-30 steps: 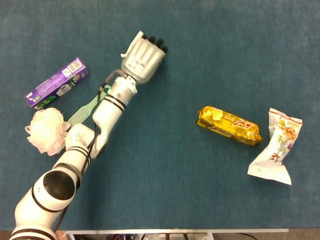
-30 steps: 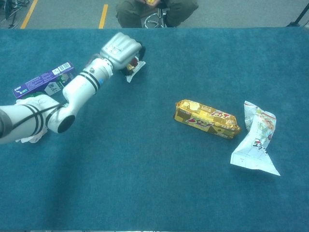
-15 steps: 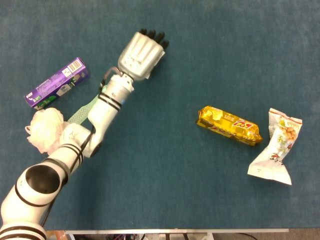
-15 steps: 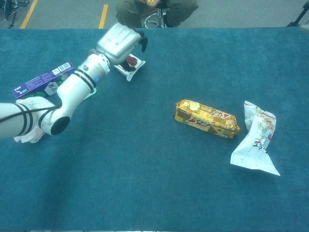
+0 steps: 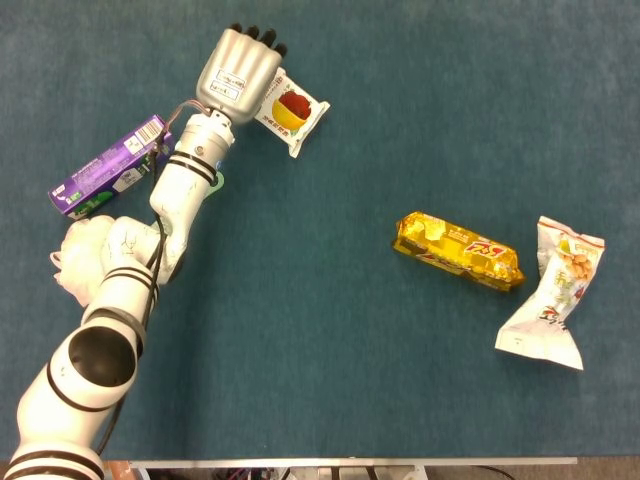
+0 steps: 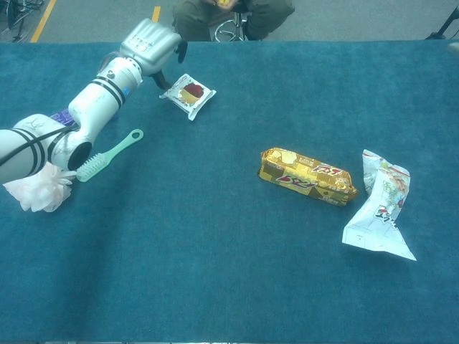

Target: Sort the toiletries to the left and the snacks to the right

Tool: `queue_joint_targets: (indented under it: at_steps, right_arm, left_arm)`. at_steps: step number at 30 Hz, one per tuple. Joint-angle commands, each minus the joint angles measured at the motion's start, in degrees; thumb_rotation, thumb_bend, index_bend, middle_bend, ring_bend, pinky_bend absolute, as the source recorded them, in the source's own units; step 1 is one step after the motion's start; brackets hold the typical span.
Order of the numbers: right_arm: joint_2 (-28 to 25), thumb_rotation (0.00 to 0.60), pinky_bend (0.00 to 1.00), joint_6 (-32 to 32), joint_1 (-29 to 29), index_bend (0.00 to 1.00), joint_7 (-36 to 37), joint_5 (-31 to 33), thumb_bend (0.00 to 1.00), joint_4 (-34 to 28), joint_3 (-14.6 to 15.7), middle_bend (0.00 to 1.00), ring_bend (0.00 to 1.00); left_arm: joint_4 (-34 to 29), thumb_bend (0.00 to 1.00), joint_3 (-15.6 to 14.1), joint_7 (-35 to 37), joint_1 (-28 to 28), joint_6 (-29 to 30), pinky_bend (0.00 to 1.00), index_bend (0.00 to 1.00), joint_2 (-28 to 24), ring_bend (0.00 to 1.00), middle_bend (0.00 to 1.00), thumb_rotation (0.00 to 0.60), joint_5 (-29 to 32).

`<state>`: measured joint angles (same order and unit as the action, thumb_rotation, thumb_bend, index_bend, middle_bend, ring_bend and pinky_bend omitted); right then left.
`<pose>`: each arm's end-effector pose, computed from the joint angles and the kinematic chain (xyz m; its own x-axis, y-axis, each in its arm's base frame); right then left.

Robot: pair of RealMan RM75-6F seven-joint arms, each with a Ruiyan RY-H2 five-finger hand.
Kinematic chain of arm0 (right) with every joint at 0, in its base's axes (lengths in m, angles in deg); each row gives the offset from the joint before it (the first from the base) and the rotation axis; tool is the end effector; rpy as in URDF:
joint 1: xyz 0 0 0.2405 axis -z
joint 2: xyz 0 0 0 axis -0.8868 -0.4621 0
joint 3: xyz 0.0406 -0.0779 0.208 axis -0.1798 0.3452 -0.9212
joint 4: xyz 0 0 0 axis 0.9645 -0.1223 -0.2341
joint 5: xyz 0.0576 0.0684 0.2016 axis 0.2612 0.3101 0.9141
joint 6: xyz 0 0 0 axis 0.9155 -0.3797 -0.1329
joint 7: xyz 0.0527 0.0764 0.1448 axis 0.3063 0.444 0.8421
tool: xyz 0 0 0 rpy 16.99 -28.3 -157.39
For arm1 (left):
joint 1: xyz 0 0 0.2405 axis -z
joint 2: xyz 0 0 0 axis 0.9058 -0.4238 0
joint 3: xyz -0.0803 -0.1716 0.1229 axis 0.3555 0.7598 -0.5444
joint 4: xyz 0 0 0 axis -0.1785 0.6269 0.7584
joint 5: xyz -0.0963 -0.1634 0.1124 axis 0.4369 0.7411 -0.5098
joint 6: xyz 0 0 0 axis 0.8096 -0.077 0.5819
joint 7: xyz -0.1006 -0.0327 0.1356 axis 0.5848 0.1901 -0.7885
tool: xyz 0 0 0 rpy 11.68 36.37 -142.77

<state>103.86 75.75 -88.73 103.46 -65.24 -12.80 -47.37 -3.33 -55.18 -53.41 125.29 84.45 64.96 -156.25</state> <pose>-0.3165 -0.3697 0.1303 -0.2868 -0.0260 0.9576 -0.9537 -0.0870 -0.2880 -0.1222 0.4738 -0.0642 0.7298 -0.0521 0.6817 0.6163 -0.3816 -0.6889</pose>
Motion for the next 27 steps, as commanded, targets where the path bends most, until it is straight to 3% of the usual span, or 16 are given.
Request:
queue_joint_targets:
  at_steps: [1,9,21,27]
  right_arm:
    - [0.27,0.6,0.52,-0.33,0.17,0.43,0.33,0.09,0.0,0.44,0.2,0.44,0.36]
    - [0.89,0.6,0.52,-0.81,0.66,0.43,1.19,0.19,0.0,1.52,0.52,0.44,0.36]
    - [1.69,0.6,0.52,-0.92,0.4,0.43,2.21,-0.46,0.0,2.39,0.73,0.44,0.36]
    - [1.23,0.6,0.52,-0.83,0.68,0.43,1.91,-0.29,0.0,1.97,0.66,0.44,0.36]
  left_arm:
    - [1.4,0.11,-0.51,0.81,0.29,-1.77,0.45,0.44,0.65,0.36,0.35,0.6,-0.15]
    - [2.38,0.11,-0.88,2.44,0.63,-2.83,0.45,0.44,1.37,0.36,0.35,0.6,-0.2]
    - [1.99,0.11,-2.26,4.04,0.79,2.32,0.45,0.44,2.53,0.36,0.35,0.6,-1.6]
    - [3.2,0.11,-1.15,3.44,1.95,-0.64,0.45,0.44,1.69,0.36,0.35,0.6,-0.31]
